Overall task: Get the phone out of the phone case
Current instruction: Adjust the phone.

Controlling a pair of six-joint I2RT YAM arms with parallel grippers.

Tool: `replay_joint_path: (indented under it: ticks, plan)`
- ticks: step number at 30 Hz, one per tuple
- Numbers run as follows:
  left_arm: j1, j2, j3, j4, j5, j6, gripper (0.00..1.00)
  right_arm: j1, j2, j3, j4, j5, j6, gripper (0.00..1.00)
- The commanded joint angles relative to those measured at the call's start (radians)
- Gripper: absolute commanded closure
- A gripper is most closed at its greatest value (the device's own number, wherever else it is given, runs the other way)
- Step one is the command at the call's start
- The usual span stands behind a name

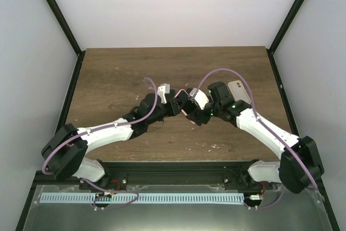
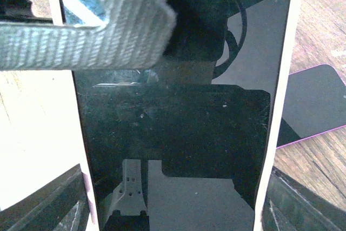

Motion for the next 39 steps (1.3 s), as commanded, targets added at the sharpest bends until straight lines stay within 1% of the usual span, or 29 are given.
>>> replay_joint_path:
  ticks: [1,3,8,10,11,12,13,14,15,16,18,19,21,23,25,27,30,31,33,35,36,39]
  plan:
    - [0.011,0.030,0.043,0.052,0.037,-0.006,0.72,0.004,-0.038,0.005,0.041,-0.028,-0.015,0.52]
    - [0.011,0.035,0.046,0.058,0.038,-0.007,0.74,0.005,-0.039,0.002,0.039,-0.029,-0.017,0.52]
    - [0.018,0.040,0.047,0.066,0.058,-0.009,0.91,0.003,-0.040,-0.001,0.041,-0.024,-0.019,0.52]
    - [0.021,0.032,0.048,0.061,0.073,-0.002,0.98,0.004,-0.040,0.002,0.038,-0.023,-0.026,0.50]
    - [0.025,0.024,0.048,0.053,0.083,0.003,1.00,0.004,-0.041,0.005,0.032,-0.025,-0.029,0.46]
    - [0.030,0.010,0.048,0.031,0.100,-0.002,1.00,0.004,-0.043,0.013,0.022,-0.032,-0.026,0.39]
    - [0.038,-0.011,0.048,0.006,0.128,-0.012,1.00,0.004,-0.047,0.032,-0.002,-0.064,-0.028,0.29]
    - [0.044,-0.037,0.042,-0.006,0.165,-0.015,1.00,0.005,-0.059,0.048,-0.028,-0.108,-0.038,0.14]
    - [0.047,-0.073,0.032,-0.030,0.208,-0.013,1.00,0.004,-0.076,0.059,-0.046,-0.145,-0.050,0.02]
    - [0.048,-0.113,0.024,-0.068,0.227,-0.002,1.00,0.004,-0.097,0.063,-0.054,-0.175,-0.061,0.00]
    - [0.057,-0.191,0.026,-0.184,0.267,0.059,1.00,0.005,-0.136,0.076,-0.089,-0.227,-0.085,0.00]
    - [0.065,-0.238,0.041,-0.253,0.290,0.114,1.00,0.004,-0.152,0.086,-0.102,-0.241,-0.087,0.00]
    - [0.078,-0.299,0.080,-0.408,0.322,0.258,1.00,0.004,-0.174,0.096,-0.135,-0.271,-0.098,0.00]
    - [0.098,-0.356,0.107,-0.511,0.394,0.383,1.00,0.005,-0.189,0.106,-0.165,-0.300,-0.094,0.00]
    - [0.119,-0.402,0.122,-0.586,0.481,0.487,1.00,0.004,-0.207,0.109,-0.182,-0.331,-0.096,0.00]
    - [0.127,-0.438,0.137,-0.647,0.555,0.577,1.00,0.004,-0.217,0.113,-0.234,-0.447,-0.167,0.00]
    - [0.127,-0.487,0.137,-0.680,0.632,0.669,1.00,0.004,-0.203,0.136,-0.350,-0.604,-0.282,0.00]
    - [0.128,-0.500,0.133,-0.682,0.655,0.695,1.00,0.004,-0.194,0.144,-0.388,-0.637,-0.320,0.03]
    - [0.128,-0.525,0.116,-0.675,0.682,0.744,1.00,0.006,-0.186,0.148,-0.444,-0.668,-0.395,0.14]
    - [0.128,-0.545,0.091,-0.653,0.691,0.769,1.00,0.008,-0.183,0.141,-0.472,-0.666,-0.452,0.29]
    - [0.131,-0.552,0.079,-0.639,0.697,0.774,1.00,0.011,-0.182,0.137,-0.477,-0.658,-0.467,0.33]
    - [0.148,-0.562,0.055,-0.599,0.742,0.763,1.00,0.032,-0.178,0.132,-0.475,-0.629,-0.494,0.42]
